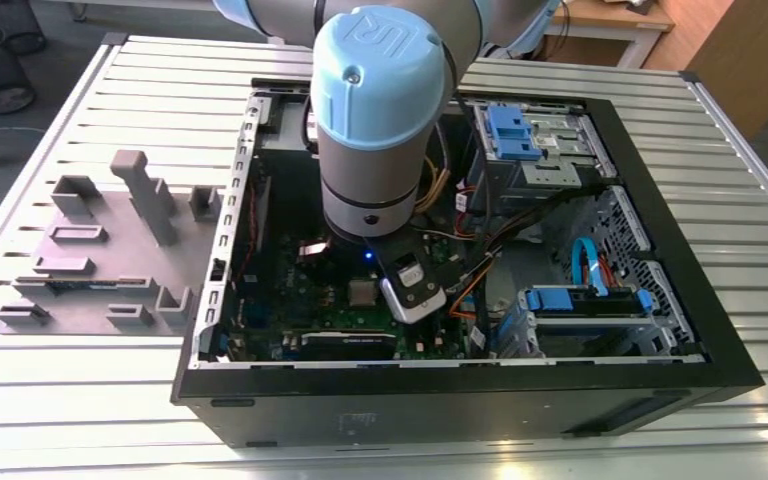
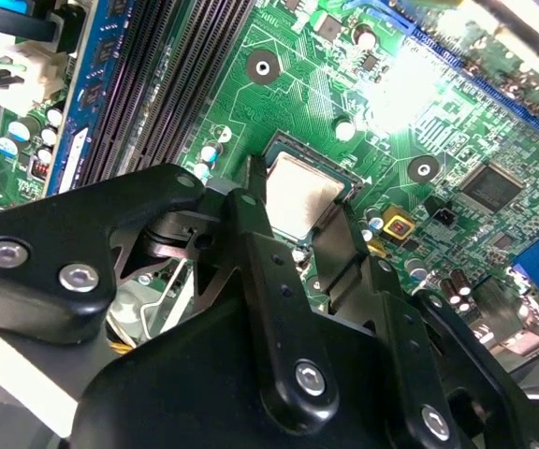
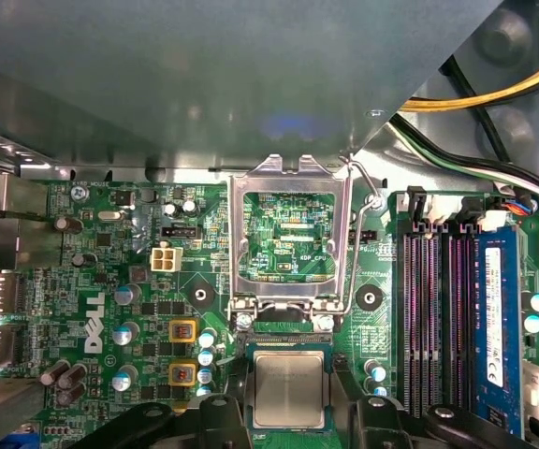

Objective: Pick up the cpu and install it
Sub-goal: 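Place the cpu into insertion slot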

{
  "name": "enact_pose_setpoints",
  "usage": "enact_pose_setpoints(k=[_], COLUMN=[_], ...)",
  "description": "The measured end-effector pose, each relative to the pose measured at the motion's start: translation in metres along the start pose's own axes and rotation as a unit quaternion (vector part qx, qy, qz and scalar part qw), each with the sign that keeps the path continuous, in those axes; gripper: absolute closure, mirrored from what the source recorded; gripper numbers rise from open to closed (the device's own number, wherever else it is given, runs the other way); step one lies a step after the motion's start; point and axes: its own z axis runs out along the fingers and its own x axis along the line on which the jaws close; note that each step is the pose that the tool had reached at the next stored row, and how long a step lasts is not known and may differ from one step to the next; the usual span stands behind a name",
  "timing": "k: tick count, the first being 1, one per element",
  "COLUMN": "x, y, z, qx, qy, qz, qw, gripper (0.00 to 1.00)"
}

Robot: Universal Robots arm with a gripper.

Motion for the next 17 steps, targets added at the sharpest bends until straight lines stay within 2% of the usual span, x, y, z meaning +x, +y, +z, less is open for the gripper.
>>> enact_pose_setpoints(k=[4, 7, 17], x=[0.0000, -0.0001, 0.0007], y=[0.0000, 0.0001, 0.0001], z=[0.0000, -0.0012, -0.0017], qx=[0.0000, -0.0014, -0.0013], qy=[0.0000, -0.0001, 0.0000], qz=[0.000, 0.000, 0.000], qw=[1.00000, 1.00000, 1.00000], gripper=[0.55, 0.55, 0.55])
